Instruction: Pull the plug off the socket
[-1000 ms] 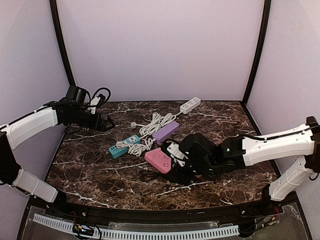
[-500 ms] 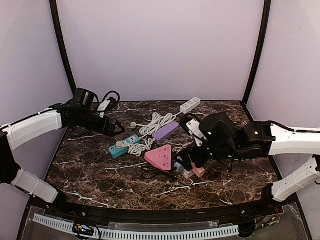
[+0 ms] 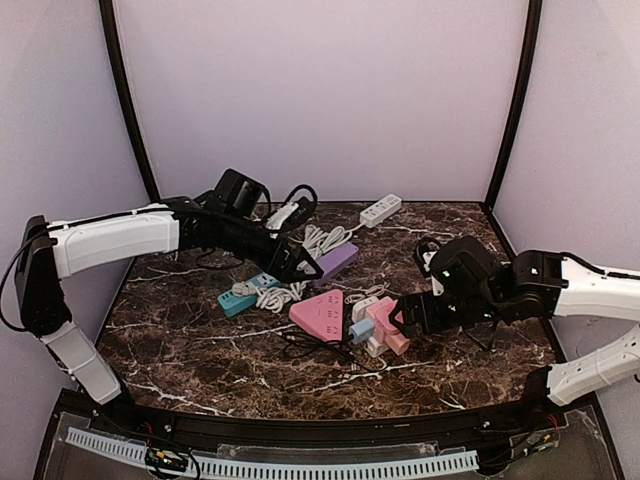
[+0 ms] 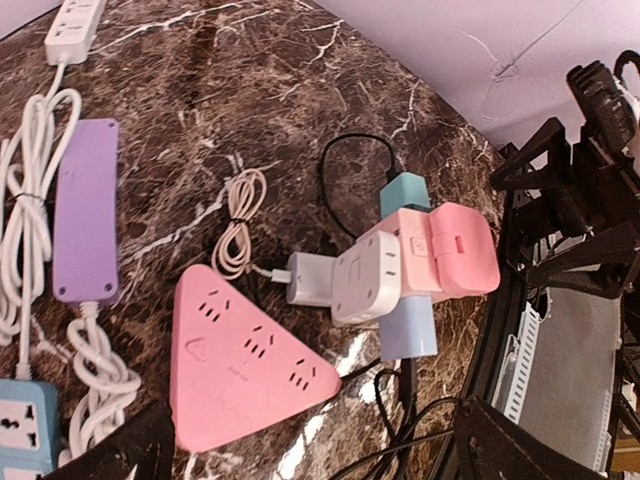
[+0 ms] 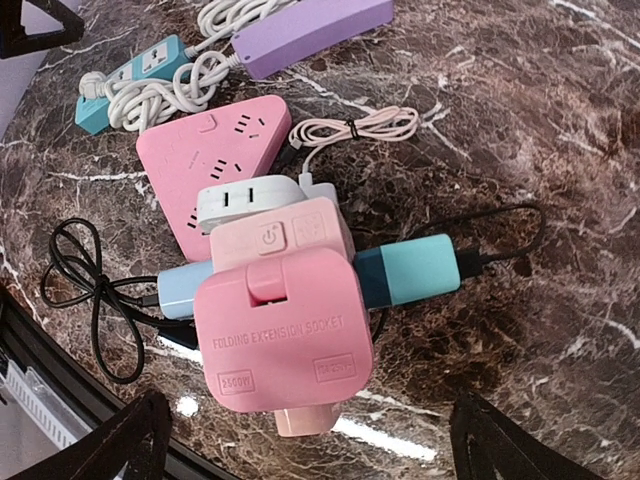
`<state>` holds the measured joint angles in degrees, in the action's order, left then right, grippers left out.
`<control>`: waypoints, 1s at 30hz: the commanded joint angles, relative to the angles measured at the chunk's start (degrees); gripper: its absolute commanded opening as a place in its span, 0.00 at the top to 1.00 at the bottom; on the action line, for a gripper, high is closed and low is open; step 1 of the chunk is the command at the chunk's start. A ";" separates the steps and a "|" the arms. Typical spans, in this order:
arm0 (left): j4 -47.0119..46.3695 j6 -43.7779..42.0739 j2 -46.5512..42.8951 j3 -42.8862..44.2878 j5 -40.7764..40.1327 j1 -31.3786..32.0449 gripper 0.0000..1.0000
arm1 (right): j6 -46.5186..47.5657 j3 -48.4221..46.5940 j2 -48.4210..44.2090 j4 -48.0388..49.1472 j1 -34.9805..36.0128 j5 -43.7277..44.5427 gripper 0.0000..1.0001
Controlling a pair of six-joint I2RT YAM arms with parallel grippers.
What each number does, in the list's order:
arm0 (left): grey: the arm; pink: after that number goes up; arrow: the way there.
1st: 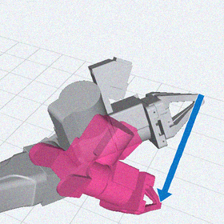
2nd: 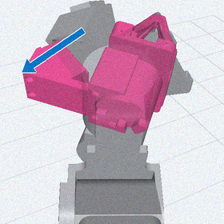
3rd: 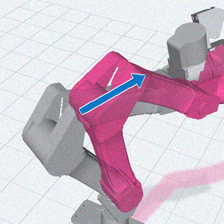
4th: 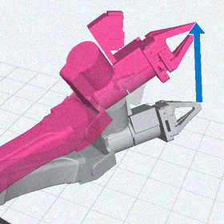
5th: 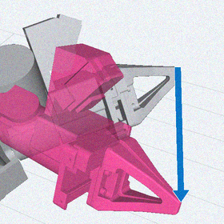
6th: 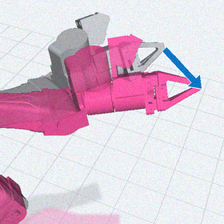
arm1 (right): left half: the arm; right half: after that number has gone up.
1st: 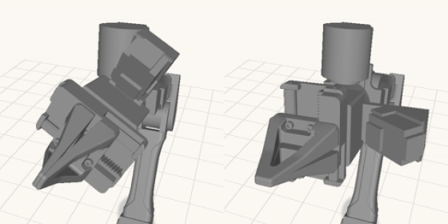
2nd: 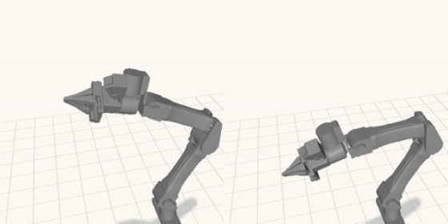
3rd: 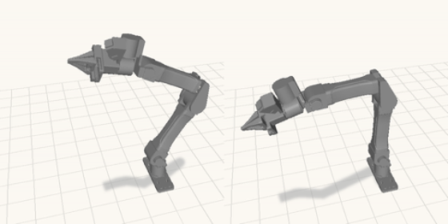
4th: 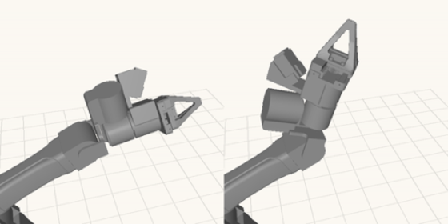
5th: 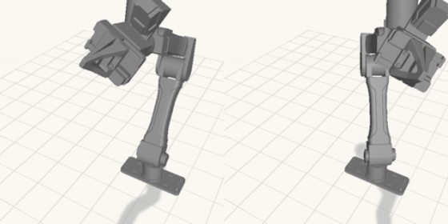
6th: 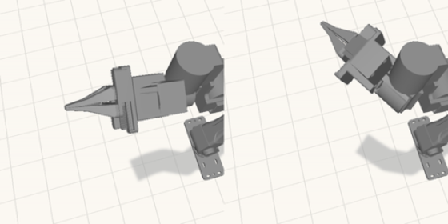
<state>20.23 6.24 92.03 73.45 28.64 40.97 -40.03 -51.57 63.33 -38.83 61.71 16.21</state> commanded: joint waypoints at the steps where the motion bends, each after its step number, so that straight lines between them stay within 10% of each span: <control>1: -1.34 0.82 5.09 4.28 1.99 3.51 0.03 | -8.40 3.66 -1.83 5.28 -0.66 -1.96 0.04; 30: -7.31 8.12 21.07 12.68 6.57 8.40 0.41 | -18.65 14.85 -3.70 25.24 -0.91 -4.94 0.08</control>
<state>13.39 13.93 112.64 85.14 33.61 49.04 -57.58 -37.78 59.31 -17.52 61.32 12.12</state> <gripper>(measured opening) 0.606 0.920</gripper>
